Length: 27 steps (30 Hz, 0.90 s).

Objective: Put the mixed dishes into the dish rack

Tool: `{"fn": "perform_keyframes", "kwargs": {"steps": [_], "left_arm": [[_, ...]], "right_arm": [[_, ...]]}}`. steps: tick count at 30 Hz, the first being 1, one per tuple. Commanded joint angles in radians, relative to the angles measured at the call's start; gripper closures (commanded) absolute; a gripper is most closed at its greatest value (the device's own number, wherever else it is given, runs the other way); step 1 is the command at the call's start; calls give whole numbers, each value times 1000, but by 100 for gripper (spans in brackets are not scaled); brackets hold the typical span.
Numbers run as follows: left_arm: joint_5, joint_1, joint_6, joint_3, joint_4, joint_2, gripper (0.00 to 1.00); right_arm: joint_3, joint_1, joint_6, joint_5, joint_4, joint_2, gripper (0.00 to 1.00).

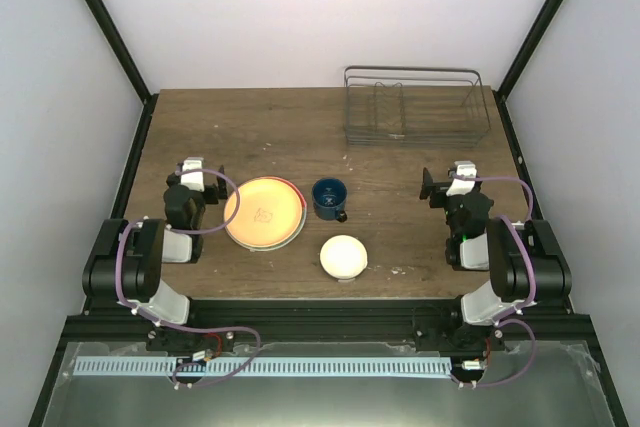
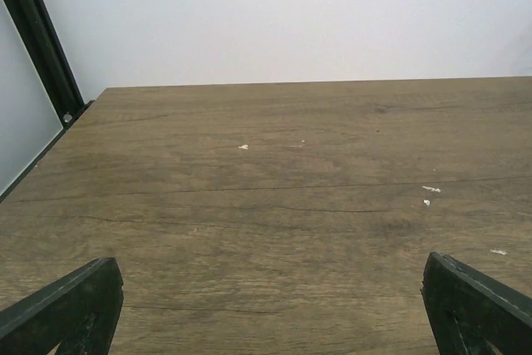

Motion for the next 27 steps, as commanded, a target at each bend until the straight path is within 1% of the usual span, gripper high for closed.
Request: {"fn": "perform_keyframes", "kwargs": {"steps": [1,27], "left_arm": [[15,-4,-2,13,37,8,0],[17,-4,-2,16,31,9,0]], "right_arm": [[22,5,-15,14,25,-5,0],[22,5,-16,14,23,-6,0]]}}
